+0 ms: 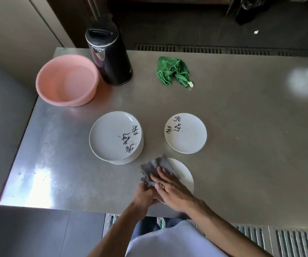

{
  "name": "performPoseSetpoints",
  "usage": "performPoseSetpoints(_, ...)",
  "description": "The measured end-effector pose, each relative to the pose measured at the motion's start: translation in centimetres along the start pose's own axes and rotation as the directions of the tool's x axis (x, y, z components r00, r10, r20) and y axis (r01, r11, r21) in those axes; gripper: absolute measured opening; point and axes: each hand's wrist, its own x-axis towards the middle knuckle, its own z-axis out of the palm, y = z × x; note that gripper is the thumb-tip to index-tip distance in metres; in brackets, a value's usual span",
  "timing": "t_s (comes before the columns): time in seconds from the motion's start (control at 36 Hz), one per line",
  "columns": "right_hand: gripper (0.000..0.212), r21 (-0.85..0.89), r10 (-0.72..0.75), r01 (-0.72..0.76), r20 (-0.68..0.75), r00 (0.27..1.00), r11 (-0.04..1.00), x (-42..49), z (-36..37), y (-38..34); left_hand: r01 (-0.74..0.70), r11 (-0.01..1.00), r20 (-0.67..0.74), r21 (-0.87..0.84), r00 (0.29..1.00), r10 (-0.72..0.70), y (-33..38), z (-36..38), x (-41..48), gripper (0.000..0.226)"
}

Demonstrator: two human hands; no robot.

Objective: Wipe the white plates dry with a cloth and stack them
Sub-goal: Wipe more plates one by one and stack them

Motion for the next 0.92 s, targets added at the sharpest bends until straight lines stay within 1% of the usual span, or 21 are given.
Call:
performPoseSetpoints(0.03,0.050,-0.019,0.056,-0.057,-0.041,0.998,0.998,0.2,-0.2,0.4,0.005,1.000,-0.009,-0.014,1.000,-0.005,-0.1,-0.2,0.1,0.052)
performPoseSetpoints(0.08,0.049,0.009,0.229,-0.230,-0.127,0.965,0.973,0.5,-0.9,0.5,-0.003,1.000,0.000,-0.027,1.000,0.003,0.0,-0.3,0.2,0.055)
performPoseSetpoints(0.11,0.049,0.031,0.242,-0.240,-0.131,0.962,0.970,0.5,-1.0,0.1,-0.009,1.000,0.008,-0.021,1.000,0.010,0.1,-0.2,0.2,0.054)
performPoseSetpoints(0.14,0.048,0.035,0.185,-0.182,-0.114,0.976,0.983,0.4,-0.8,-0.4,-0.017,1.000,0.010,-0.016,1.000,0.017,0.1,0.0,0.1,0.049)
performPoseSetpoints(0.19,0.047,0.087,0.008,-0.003,-0.046,0.999,0.996,-0.3,0.0,-1.4,-0.020,1.000,-0.011,0.009,1.000,0.021,0.0,0.1,0.0,0.036)
performPoseSetpoints(0.22,0.046,0.122,-0.046,0.048,-0.019,0.999,0.991,-0.7,0.2,-1.6,-0.014,1.000,-0.020,0.023,1.000,0.015,-0.2,0.1,0.0,0.034)
performPoseSetpoints(0.25,0.046,0.135,-0.058,0.060,-0.018,0.998,0.989,-0.9,0.2,-1.4,-0.011,1.000,-0.021,0.023,1.000,0.011,-0.4,0.0,-0.1,0.035)
performPoseSetpoints(0.31,0.045,0.097,0.034,-0.024,-0.097,0.995,0.995,-0.8,-0.2,-0.7,-0.010,0.999,-0.061,-0.035,0.998,0.008,-0.6,0.4,-0.3,0.037)
performPoseSetpoints(0.36,0.048,0.032,0.220,-0.218,-0.179,0.959,0.975,-0.6,-0.6,-0.3,-0.014,0.986,-0.148,-0.168,0.989,-0.011,-0.9,1.2,-0.6,0.042)
performPoseSetpoints(0.39,0.049,0.020,0.294,-0.296,-0.199,0.935,0.955,-0.6,-0.7,-0.4,-0.022,0.971,-0.189,-0.236,0.982,-0.024,-1.1,1.7,-0.8,0.045)
performPoseSetpoints(0.44,0.050,0.077,0.363,-0.355,-0.192,0.912,0.932,-0.6,-0.6,-0.9,-0.035,0.950,-0.232,-0.311,0.972,-0.040,-1.4,2.4,-1.1,0.043)
performPoseSetpoints(0.5,0.048,0.229,0.373,-0.333,-0.165,0.913,0.915,-0.9,-0.6,-1.2,-0.031,0.958,-0.234,-0.286,0.971,-0.038,-1.4,2.4,-1.2,0.029)
performPoseSetpoints(0.53,0.047,0.310,0.348,-0.289,-0.154,0.925,0.906,-1.3,-0.6,-1.3,-0.020,0.969,-0.236,-0.247,0.971,-0.040,-1.3,2.2,-1.0,0.022)
performPoseSetpoints(0.58,0.044,0.439,0.232,-0.157,-0.124,0.965,0.885,-2.2,-0.6,-1.6,0.010,0.990,-0.220,-0.143,0.975,-0.041,-1.0,1.7,-0.7,0.013)
performPoseSetpoints(0.61,0.043,0.467,0.160,-0.099,-0.094,0.983,0.879,-2.5,-0.5,-1.7,0.015,0.996,-0.188,-0.085,0.982,-0.031,-0.7,1.6,-0.7,0.018)
performPoseSetpoints(0.67,0.041,0.407,0.075,-0.048,-0.053,0.996,0.912,-2.6,-0.2,-1.3,0.013,1.000,-0.104,0.004,0.994,-0.012,-0.4,1.3,-0.9,0.034)
performPoseSetpoints(0.69,0.042,0.320,0.094,-0.071,-0.056,0.994,0.945,-2.3,-0.1,-0.7,0.013,1.000,-0.076,0.021,0.997,-0.012,-0.4,1.3,-1.1,0.037)
performPoseSetpoints(0.75,0.047,0.116,0.220,-0.210,-0.081,0.972,0.971,-1.3,-0.2,0.6,0.035,0.999,-0.069,0.002,0.997,-0.035,-0.5,1.1,-1.1,0.041)
performPoseSetpoints(0.81,0.049,0.089,0.353,-0.344,-0.110,0.929,0.935,-0.5,-0.7,1.0,0.045,0.999,-0.079,-0.028,0.996,-0.047,-0.4,1.1,-0.9,0.045)
performPoseSetpoints(0.83,0.049,0.108,0.350,-0.339,-0.111,0.930,0.934,-0.3,-0.8,0.6,0.040,0.999,-0.074,-0.027,0.996,-0.042,-0.2,1.2,-1.0,0.046)
performPoseSetpoints(0.92,0.049,0.028,0.076,-0.075,-0.052,0.996,0.997,-0.7,-0.1,-0.5,0.016,1.000,-0.044,-0.023,0.999,-0.017,0.0,1.5,-1.1,0.040)
